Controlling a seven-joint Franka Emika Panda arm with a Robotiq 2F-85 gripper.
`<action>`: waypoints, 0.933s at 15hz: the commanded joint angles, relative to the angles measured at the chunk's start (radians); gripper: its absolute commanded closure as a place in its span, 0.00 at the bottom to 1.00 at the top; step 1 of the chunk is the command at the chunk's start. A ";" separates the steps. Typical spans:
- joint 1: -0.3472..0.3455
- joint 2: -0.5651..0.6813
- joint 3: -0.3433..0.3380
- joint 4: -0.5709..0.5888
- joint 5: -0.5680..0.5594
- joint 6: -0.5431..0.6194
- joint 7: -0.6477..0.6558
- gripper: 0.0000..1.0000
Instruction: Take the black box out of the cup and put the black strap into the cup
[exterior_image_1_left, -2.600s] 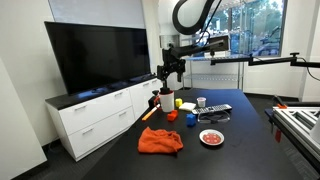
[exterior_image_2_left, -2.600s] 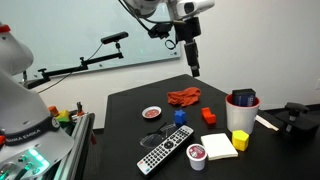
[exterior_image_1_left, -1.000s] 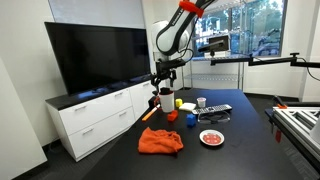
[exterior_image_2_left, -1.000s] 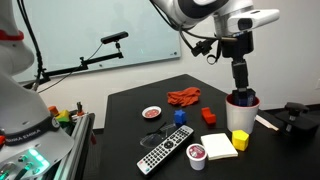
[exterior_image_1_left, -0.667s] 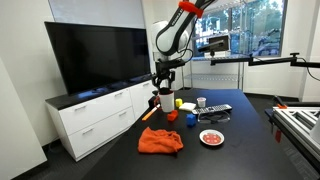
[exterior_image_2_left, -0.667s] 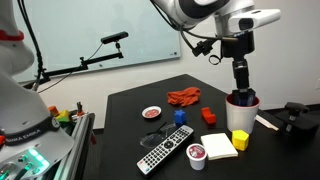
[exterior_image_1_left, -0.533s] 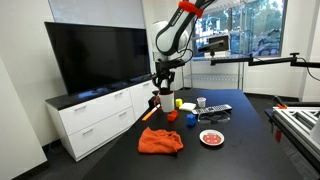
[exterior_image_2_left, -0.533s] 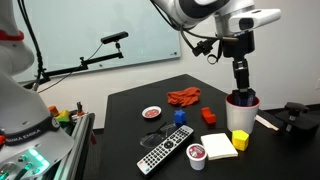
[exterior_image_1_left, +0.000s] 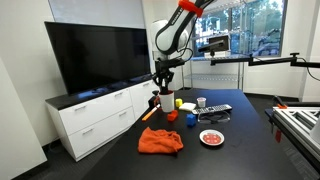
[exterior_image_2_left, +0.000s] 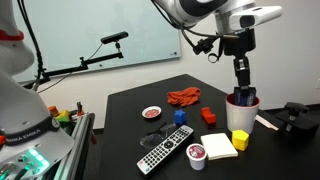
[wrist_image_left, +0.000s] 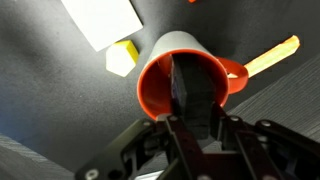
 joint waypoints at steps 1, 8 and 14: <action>0.005 -0.082 -0.005 0.001 0.027 -0.008 -0.059 0.92; 0.010 -0.225 0.011 0.012 0.016 -0.042 -0.088 0.92; 0.040 -0.258 0.074 -0.056 0.056 -0.025 -0.099 0.92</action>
